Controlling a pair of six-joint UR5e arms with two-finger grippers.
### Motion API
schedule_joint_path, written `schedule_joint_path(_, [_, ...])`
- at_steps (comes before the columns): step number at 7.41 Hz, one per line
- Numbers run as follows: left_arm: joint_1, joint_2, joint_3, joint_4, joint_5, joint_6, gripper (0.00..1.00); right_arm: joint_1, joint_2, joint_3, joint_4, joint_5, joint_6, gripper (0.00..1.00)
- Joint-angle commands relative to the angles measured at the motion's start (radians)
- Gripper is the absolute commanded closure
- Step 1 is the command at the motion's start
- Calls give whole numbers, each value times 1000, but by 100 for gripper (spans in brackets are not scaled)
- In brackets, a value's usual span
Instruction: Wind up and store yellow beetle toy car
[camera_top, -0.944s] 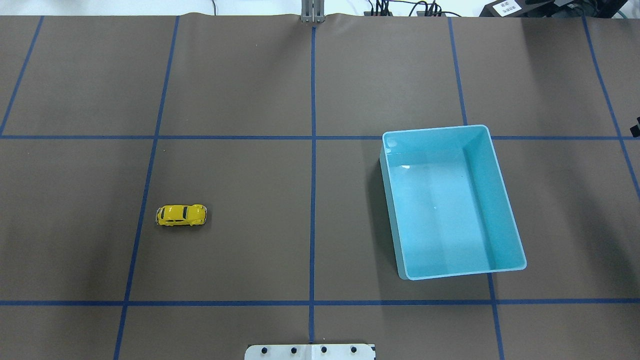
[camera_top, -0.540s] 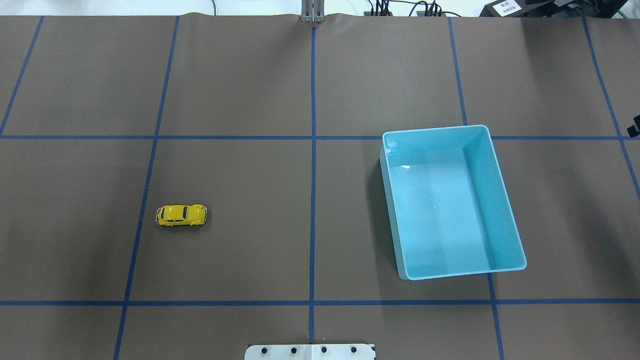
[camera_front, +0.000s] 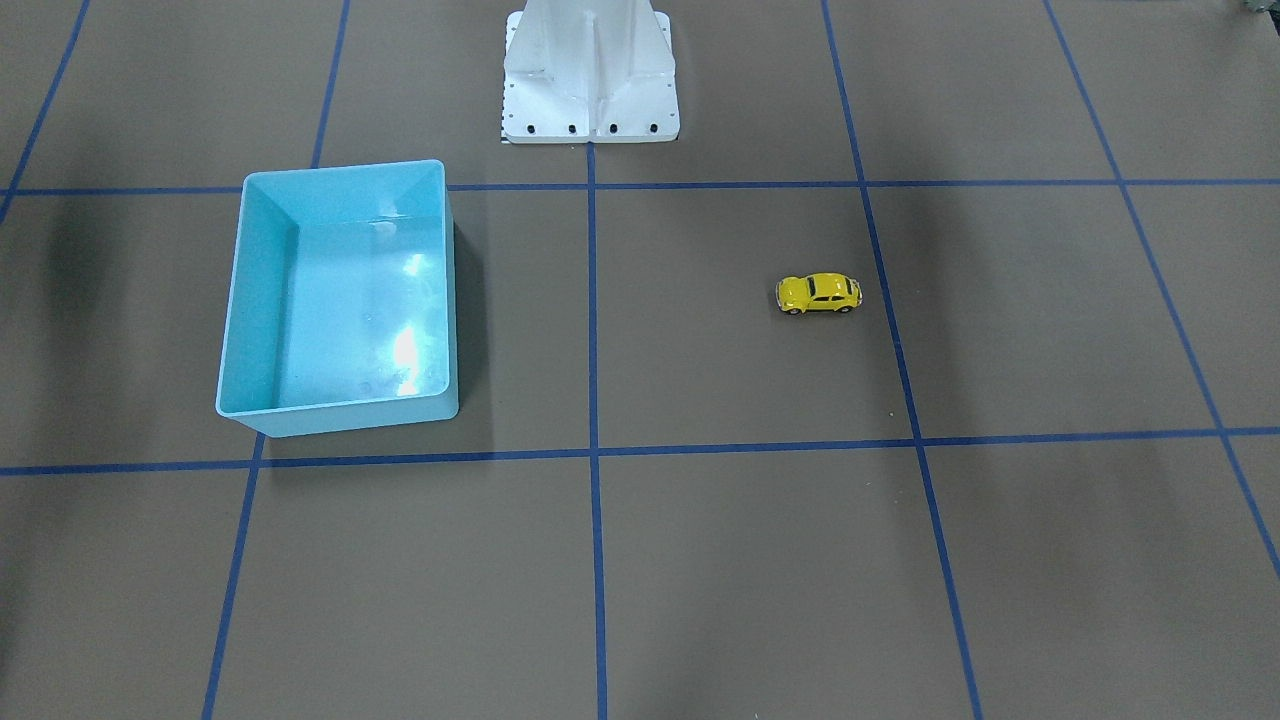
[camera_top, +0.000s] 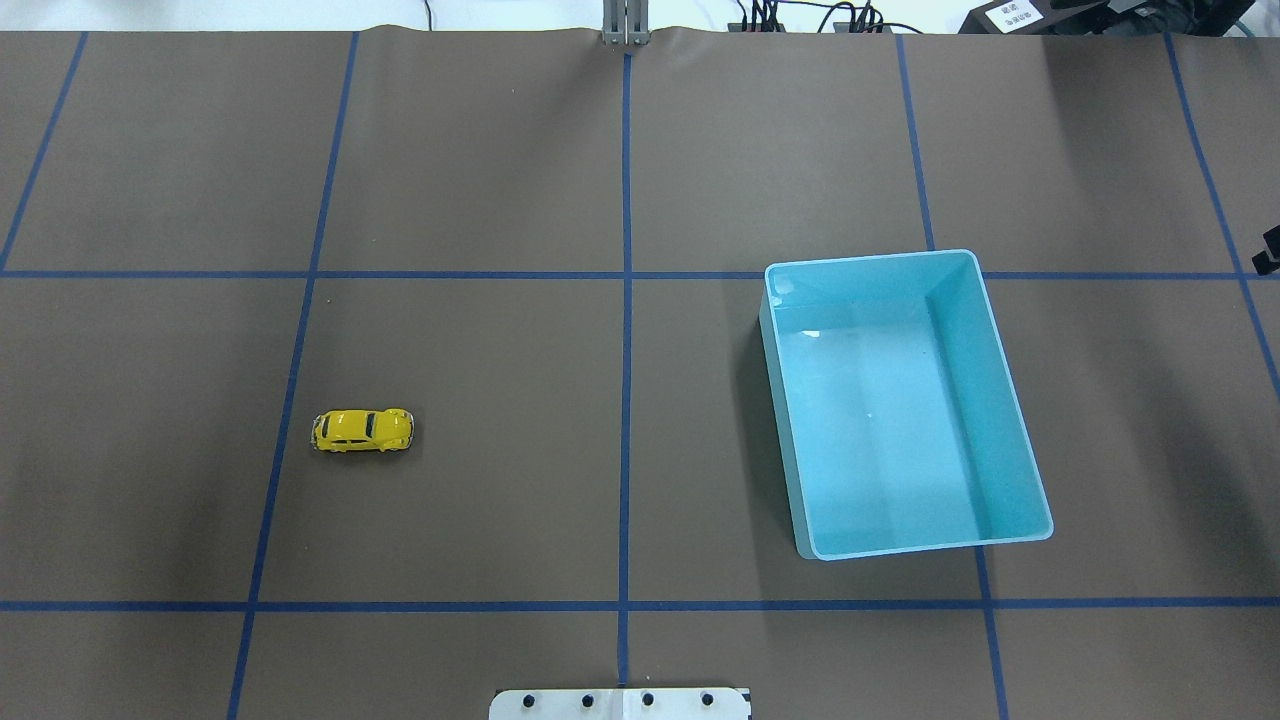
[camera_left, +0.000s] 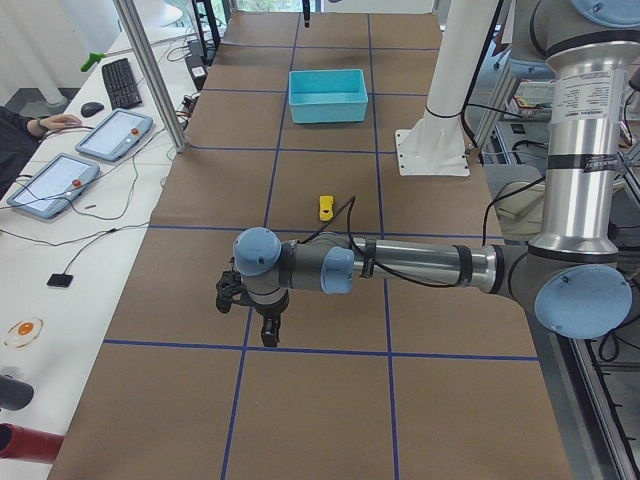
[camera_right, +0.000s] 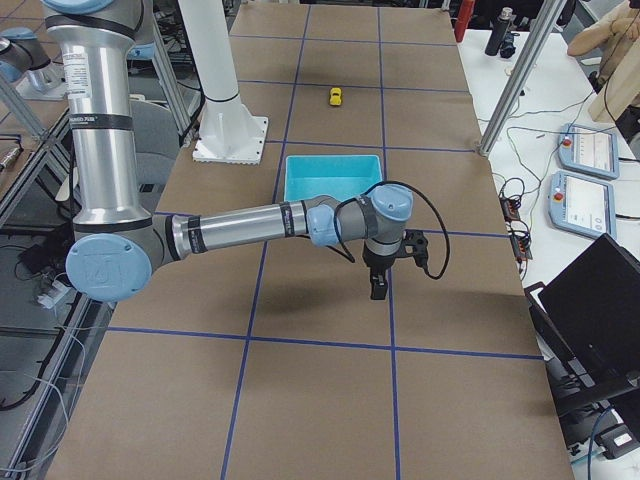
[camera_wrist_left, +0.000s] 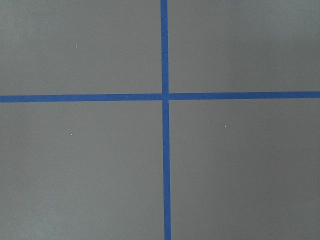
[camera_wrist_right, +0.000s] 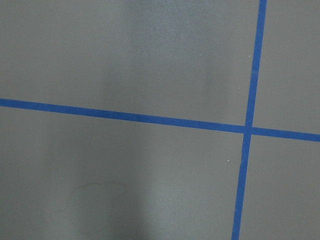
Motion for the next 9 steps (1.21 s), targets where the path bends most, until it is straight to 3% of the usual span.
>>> schedule_joint_path(1, [0, 1, 0, 0, 2, 1, 0, -1, 88, 3, -149, 2, -41, 0])
schedule_joint_path(9, [-9, 12, -48, 1, 0, 1, 0, -1, 81, -7, -146, -5, -96, 0])
